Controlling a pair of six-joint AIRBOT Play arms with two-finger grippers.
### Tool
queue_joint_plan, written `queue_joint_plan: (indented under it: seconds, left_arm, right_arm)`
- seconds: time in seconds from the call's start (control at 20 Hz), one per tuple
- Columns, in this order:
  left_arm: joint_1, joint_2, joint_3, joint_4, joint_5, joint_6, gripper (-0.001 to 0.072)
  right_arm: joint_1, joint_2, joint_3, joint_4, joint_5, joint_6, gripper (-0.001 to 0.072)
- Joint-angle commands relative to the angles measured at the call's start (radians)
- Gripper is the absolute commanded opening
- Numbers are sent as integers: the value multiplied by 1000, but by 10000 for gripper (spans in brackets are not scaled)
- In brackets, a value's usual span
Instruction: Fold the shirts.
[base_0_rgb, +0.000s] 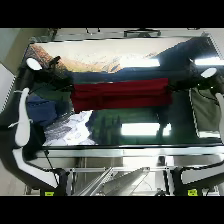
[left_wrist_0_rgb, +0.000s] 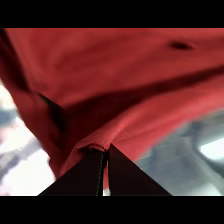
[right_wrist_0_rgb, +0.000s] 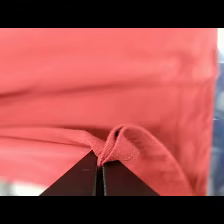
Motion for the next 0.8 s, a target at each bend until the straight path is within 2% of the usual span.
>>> queue_joint_plan:
  seconds: [0.0, 0.25, 0.55, 0.6, 0.65, 0.7, 0.75]
  left_arm:
    - [-22, -175, 156, 154, 10, -60, 7]
    - [-51, -316, 310, 151, -15, -55, 8]
    - [-84, -324, 315, 133, 47, -40, 22]
    - [-84, -323, 315, 112, 40, -41, 121]
    - [-84, -319, 315, 69, 29, -40, 273]
    - [-84, -312, 315, 24, 28, -40, 298]
    - [-84, -301, 315, -24, 28, -40, 298]
  right_arm:
    - [21, -126, 74, -116, -117, 34, 21]
    - [21, -166, 75, -117, -211, -13, 21]
    - [24, -165, 76, -108, -212, -39, 31]
    - [24, -164, 84, -109, -191, -39, 83]
    - [19, -164, 104, -108, -158, -39, 307]
    - [12, -164, 133, -114, -127, -39, 514]
    - [2, -164, 167, -120, -98, -39, 527]
